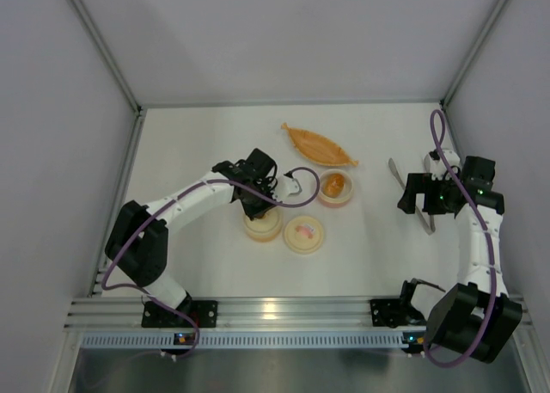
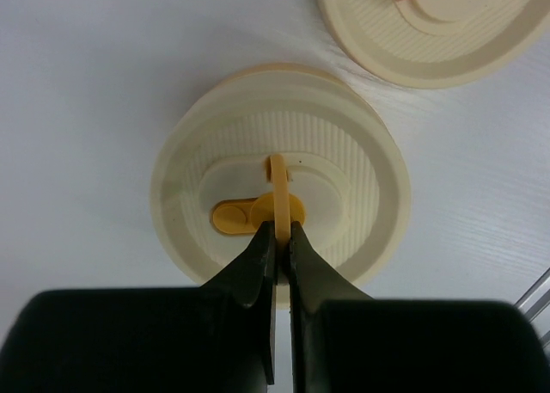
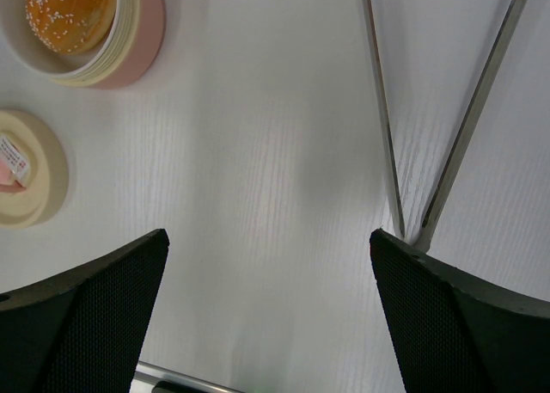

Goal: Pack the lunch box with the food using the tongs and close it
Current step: Close the box lid on the packing box.

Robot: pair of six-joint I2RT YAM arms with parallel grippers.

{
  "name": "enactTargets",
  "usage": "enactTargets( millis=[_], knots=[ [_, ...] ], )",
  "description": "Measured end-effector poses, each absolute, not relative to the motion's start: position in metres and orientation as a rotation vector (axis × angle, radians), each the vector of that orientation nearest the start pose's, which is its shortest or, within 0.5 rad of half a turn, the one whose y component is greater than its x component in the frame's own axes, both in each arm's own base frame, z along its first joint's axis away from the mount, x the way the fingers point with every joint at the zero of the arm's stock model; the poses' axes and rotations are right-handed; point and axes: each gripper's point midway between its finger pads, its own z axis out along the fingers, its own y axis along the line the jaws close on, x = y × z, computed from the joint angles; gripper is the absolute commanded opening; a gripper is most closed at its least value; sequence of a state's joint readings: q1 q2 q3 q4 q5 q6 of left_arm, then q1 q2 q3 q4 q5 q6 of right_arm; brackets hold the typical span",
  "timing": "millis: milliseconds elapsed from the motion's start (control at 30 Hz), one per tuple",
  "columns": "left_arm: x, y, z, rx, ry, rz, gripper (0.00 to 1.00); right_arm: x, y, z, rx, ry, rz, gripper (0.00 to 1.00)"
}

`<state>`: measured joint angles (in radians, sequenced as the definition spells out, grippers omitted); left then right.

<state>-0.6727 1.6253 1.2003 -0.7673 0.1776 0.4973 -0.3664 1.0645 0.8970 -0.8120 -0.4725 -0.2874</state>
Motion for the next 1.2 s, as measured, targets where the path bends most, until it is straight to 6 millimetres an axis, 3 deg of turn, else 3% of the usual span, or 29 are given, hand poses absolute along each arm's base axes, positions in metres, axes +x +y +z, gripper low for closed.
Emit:
enactTargets(
  millis=[333, 600, 867, 1000, 1133, 1200],
  knots=[
    [0.256, -0.22, 0.084, 1.752, 2.155, -0.307, 0.23, 0.251, -0.022, 0.142, -0.078, 2.437, 0.322, 0.99],
    [0.251, -0.22, 0.083, 1.786, 2.149, -0.331, 0.42, 0.25, -0.022, 0.142, -0.078, 2.438, 0.324, 0.99],
    [0.243, -0.215, 0.086, 1.788, 2.194, -0.34, 0.75, 0.25, -0.022, 0.142, -0.078, 2.438, 0.325, 0.99],
    [0.246, -0.217, 0.099, 1.775, 2.197, -0.345, 0.77, 0.251, -0.022, 0.143, -0.078, 2.437, 0.324, 1.0],
    [0.255, -0.229, 0.13, 1.713, 2.145, -0.368, 0.78, 0.251, -0.021, 0.144, -0.08, 2.434, 0.326, 0.99],
    [0.256, -0.234, 0.149, 1.67, 2.116, -0.387, 0.7, 0.252, -0.021, 0.146, -0.082, 2.428, 0.326, 0.99]
  ],
)
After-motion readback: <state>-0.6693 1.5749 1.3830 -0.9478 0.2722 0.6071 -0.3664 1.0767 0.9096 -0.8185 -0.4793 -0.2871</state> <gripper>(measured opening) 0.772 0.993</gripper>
